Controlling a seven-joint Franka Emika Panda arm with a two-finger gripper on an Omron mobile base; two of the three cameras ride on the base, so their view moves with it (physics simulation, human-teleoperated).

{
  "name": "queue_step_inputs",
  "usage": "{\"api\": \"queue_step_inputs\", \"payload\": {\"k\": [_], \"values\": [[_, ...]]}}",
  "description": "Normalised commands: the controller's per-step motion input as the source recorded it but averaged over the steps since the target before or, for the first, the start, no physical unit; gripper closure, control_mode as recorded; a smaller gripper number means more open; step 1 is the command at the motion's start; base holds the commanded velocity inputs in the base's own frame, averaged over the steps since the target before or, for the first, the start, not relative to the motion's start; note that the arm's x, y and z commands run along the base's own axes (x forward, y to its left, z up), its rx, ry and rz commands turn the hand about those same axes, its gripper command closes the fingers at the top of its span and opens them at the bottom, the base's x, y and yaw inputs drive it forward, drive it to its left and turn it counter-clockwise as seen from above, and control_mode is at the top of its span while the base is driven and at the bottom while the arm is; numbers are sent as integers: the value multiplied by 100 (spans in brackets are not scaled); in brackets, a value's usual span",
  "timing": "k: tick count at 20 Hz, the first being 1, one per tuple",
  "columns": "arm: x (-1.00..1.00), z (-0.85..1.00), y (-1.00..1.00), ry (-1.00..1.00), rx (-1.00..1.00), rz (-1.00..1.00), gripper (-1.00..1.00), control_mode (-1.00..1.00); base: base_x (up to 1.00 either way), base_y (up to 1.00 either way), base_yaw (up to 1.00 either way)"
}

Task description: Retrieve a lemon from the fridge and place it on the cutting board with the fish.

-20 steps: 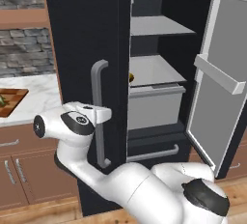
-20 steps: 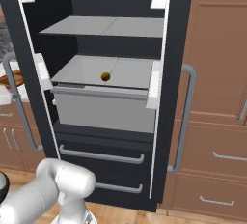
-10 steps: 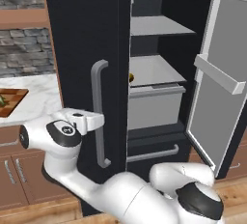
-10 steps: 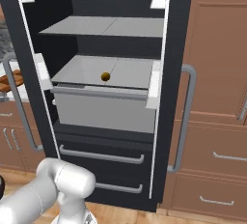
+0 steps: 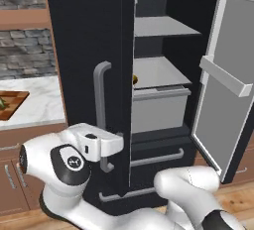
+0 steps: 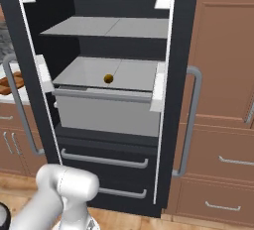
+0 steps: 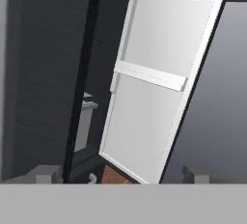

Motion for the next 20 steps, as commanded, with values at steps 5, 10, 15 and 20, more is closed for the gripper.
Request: {"api": "queue_step_inputs", "payload": {"k": [5,10,15,20], "values": [[-96,39,-87,0,0,-6,-100,-100,0,0,0],[-84,21,-98,0,8,-5,-100,-100,0,0,0],[-43,7,-84,-5,19,-3,-100,-100,0,0,0],[12,1,-82,3,38,-1,-100,-100,0,0,0]]}}
